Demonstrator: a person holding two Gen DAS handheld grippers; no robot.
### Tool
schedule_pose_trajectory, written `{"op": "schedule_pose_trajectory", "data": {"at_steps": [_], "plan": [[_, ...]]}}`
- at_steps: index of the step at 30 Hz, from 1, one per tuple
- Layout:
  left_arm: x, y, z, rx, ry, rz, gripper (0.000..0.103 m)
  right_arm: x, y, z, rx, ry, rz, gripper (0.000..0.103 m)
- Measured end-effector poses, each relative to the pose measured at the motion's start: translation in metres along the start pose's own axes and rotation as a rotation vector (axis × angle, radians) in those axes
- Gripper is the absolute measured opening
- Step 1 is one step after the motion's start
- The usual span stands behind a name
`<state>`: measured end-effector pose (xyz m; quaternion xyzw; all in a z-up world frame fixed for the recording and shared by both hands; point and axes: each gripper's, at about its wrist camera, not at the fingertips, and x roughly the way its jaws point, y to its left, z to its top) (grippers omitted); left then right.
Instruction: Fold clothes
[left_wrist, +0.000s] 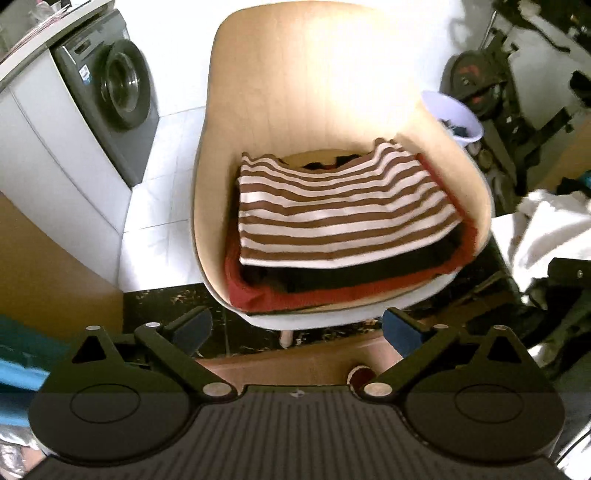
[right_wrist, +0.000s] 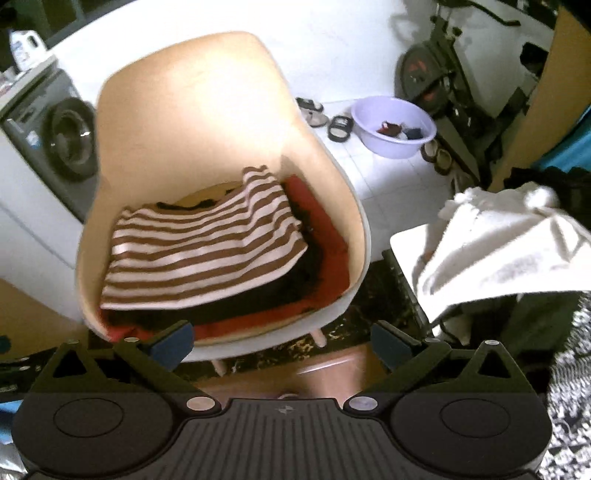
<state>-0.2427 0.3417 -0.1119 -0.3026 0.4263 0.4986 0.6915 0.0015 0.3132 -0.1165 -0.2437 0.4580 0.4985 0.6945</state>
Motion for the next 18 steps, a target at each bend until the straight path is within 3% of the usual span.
{"op": "schedule_pose_trajectory", "data": {"at_steps": [11, 18], "plan": [[-0.072, -0.044, -0.061, 0.04, -0.03, 0.046, 0.101, -0.095, -0.004, -0.063, -0.07, -0.032, 0.026, 0.102], [-0.11, -0.08, -0.113, -0.075, -0.04, 0.118, 0.101, -0.138, -0.041, -0.109, -0.102, -0.057, 0.061, 0.102]]}}
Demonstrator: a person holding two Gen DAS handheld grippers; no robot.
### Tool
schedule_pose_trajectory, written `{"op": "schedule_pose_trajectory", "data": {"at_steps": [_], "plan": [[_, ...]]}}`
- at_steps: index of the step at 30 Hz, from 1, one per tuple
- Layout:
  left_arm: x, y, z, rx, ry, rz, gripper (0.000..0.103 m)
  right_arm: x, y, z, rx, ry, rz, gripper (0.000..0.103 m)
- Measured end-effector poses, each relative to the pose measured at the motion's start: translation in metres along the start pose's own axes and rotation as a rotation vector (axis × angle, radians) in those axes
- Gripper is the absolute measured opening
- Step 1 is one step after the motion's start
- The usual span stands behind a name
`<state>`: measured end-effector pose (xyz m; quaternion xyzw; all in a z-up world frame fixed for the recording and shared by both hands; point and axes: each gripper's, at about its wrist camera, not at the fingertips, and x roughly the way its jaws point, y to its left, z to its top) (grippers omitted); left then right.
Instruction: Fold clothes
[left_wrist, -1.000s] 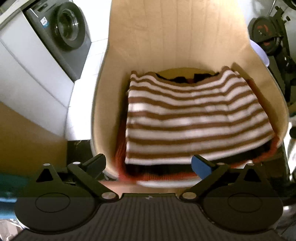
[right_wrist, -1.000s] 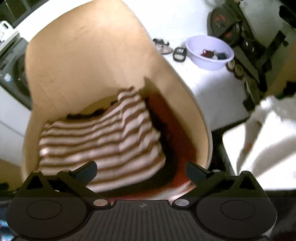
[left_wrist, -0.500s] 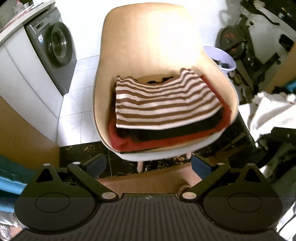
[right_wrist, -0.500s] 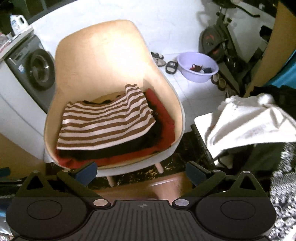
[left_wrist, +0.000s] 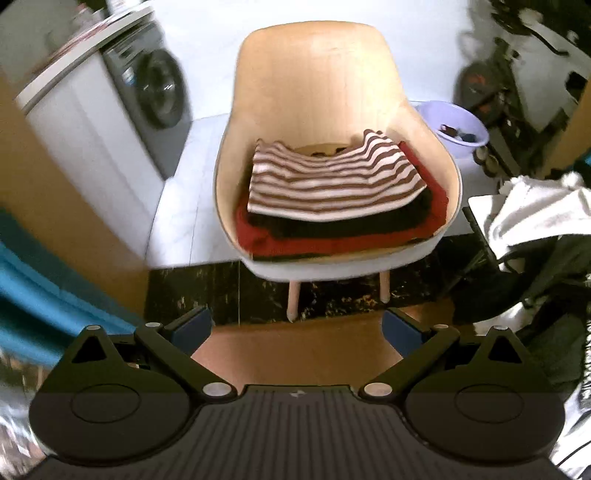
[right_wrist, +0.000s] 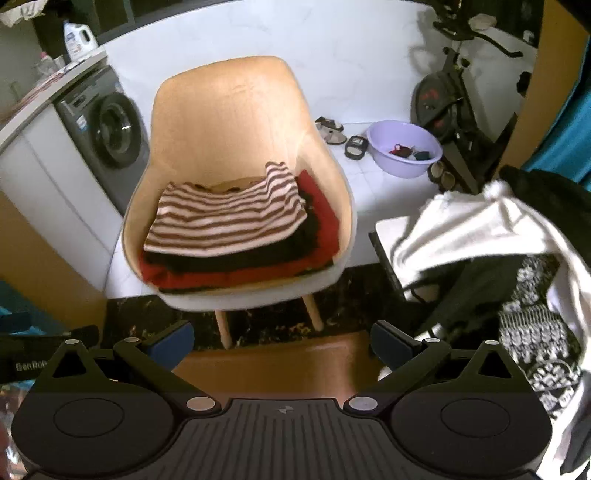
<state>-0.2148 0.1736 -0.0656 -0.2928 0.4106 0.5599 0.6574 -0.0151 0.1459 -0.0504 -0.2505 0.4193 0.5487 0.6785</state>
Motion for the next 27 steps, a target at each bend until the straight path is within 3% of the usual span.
{"op": "schedule_pose_trajectory", "data": {"at_steps": [7, 12, 21, 27], "plan": [[-0.043, -0.051, -0.064, -0.007, -0.012, 0.068, 0.101, -0.043, -0.049, -0.069, 0.041, -0.026, -0.034, 0.102], [-0.07, -0.072, -0.101, -0.034, -0.018, 0.099, 0.101, -0.07, -0.069, -0.115, -0.008, -0.019, -0.026, 0.102], [-0.104, -0.087, -0.137, -0.089, -0.058, 0.066, 0.101, -0.106, -0.086, -0.149, -0.038, -0.03, -0.051, 0.102], [-0.109, -0.079, -0.142, -0.134, -0.032, 0.016, 0.101, -0.13, -0.091, -0.156, -0.015, -0.078, -0.079, 0.102]]}}
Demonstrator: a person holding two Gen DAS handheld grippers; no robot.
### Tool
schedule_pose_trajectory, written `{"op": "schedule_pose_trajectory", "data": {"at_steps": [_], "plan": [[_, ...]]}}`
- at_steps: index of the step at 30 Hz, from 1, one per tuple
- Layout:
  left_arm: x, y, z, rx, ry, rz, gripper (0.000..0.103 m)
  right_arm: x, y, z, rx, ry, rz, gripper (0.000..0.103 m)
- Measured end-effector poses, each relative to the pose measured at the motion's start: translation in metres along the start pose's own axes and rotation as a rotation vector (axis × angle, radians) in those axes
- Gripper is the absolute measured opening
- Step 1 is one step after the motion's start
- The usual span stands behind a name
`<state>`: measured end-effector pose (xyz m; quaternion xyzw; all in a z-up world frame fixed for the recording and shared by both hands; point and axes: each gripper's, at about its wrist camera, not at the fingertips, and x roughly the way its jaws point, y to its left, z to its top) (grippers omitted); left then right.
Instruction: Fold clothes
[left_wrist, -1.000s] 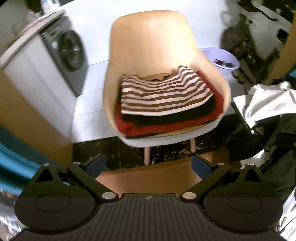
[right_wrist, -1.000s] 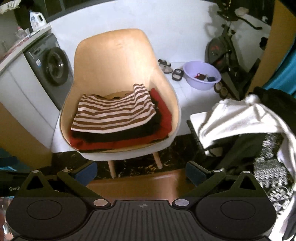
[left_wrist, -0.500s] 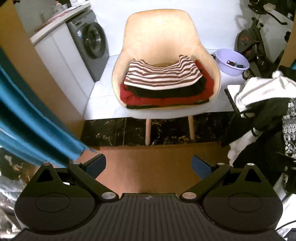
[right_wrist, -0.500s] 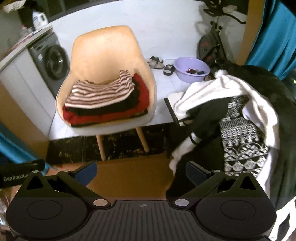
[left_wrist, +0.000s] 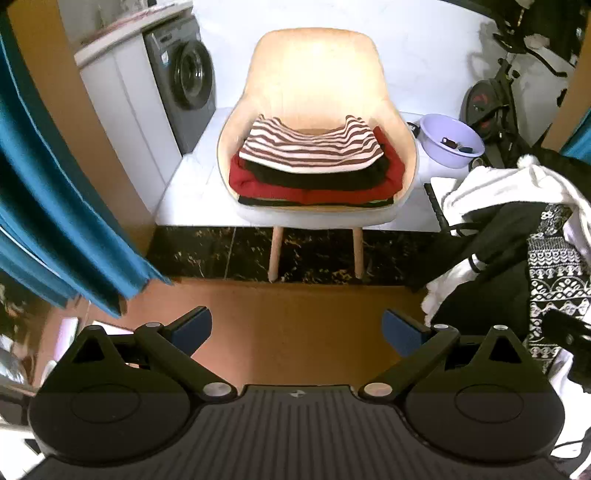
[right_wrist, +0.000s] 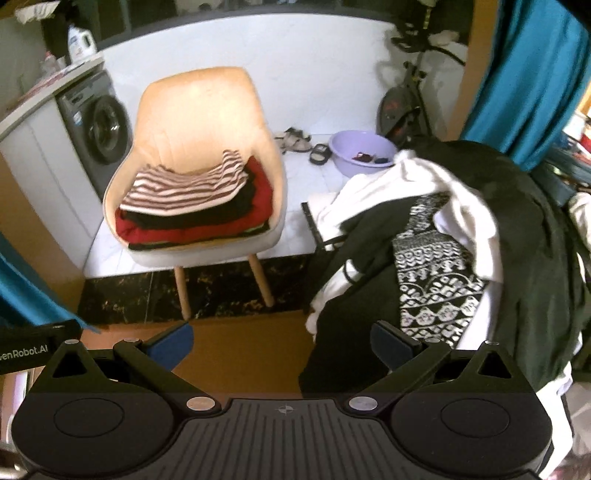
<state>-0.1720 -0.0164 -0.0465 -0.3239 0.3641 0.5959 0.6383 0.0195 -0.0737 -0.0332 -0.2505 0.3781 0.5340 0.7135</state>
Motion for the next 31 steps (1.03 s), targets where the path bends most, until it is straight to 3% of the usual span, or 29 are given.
{"op": "schedule_pose_trajectory", "data": {"at_steps": [11, 31], "plan": [[0.0, 0.006, -0.023, -0.008, 0.056, -0.034, 0.101, -0.01, 0.004, -0.018, -0.011, 0.025, 0.009, 0.102], [-0.008, -0.017, -0.022, 0.061, 0.026, -0.048, 0.101, -0.006, -0.011, -0.021, 0.006, 0.038, 0.018, 0.102]]}}
